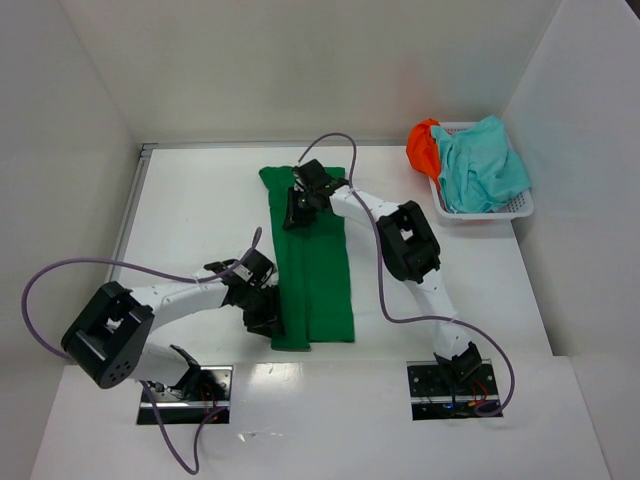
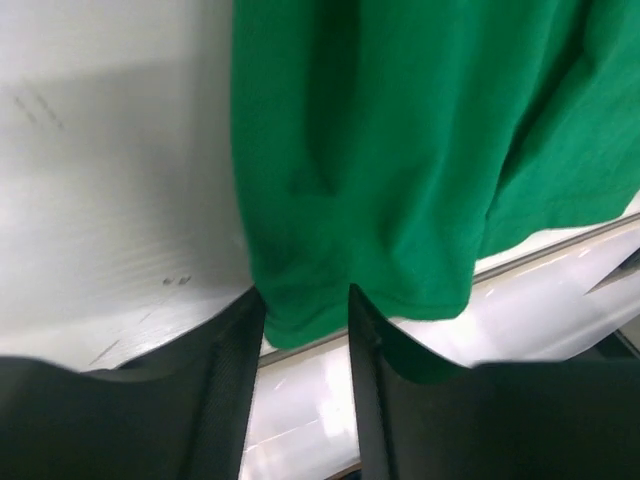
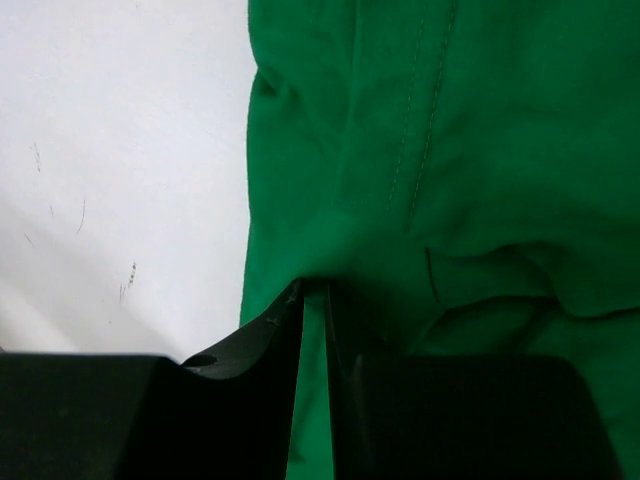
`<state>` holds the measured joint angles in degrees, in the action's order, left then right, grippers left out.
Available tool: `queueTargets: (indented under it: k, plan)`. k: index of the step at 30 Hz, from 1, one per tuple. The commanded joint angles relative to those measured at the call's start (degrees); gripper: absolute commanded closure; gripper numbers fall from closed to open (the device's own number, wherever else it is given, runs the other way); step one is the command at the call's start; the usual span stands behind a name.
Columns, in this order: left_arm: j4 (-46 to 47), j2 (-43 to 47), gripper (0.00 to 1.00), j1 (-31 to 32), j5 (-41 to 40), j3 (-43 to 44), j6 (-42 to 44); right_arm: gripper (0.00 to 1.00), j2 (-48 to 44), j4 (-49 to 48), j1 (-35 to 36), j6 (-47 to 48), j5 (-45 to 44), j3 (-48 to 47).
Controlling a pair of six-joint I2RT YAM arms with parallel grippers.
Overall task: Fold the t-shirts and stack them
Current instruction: Rotate the tshirt 90 degrees
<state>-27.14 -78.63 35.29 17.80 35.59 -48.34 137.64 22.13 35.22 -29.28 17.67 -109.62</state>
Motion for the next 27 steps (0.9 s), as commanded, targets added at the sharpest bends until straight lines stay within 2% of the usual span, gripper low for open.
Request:
queueTargets:
  k: [1,2,3,7,11,19,23,25,27]
  plan:
    - [1.03,-1.34,0.58,0.66,1.8,2.11,0.7,0.8,1.22,2.22,0.2,1.15,-0.09,-3.75]
    - [1.64,-1.35,0.61,1.18,1.8,2.11,0.18,0.82,1.92,2.22,0.2,1.76,-0.7,-3.76]
    - [1.65,-1.35,0.7,1.19,2.32,2.11,-0.44,0.82,1.93,2.22,0.2,1.77,-0.71,-4.45]
    - [1.65,-1.88,0.87,2.5,3.72,2.11,-1.67,0.82,3.16,3.53,0.2,2.29,-2.03,-6.74]
    - [1.65,-1.01,1.0,3.03,4.87,1.5,-3.26,0.82,5.79,4.15,0.2,1.77,-2.03,-10.25]
    - [1.65,7.95,1.0,3.03,5.4,-3.25,-11.41,0.82,8.17,4.76,0.2,1.15,-0.88,-13.16]
    - [1.65,11.91,0.76,3.03,5.93,-5.97,-13.97,0.82,8.17,4.76,0.2,1.68,-0.88,-13.16]
    - [0.33,13.15,0.59,3.03,3.91,-5.97,-13.98,0.82,8.17,4.76,0.2,1.68,-0.36,-13.16]
    - [-0.98,13.68,0.52,3.03,2.16,-4.57,-13.98,0.82,8.17,4.76,0.2,1.68,-0.36,-13.16]
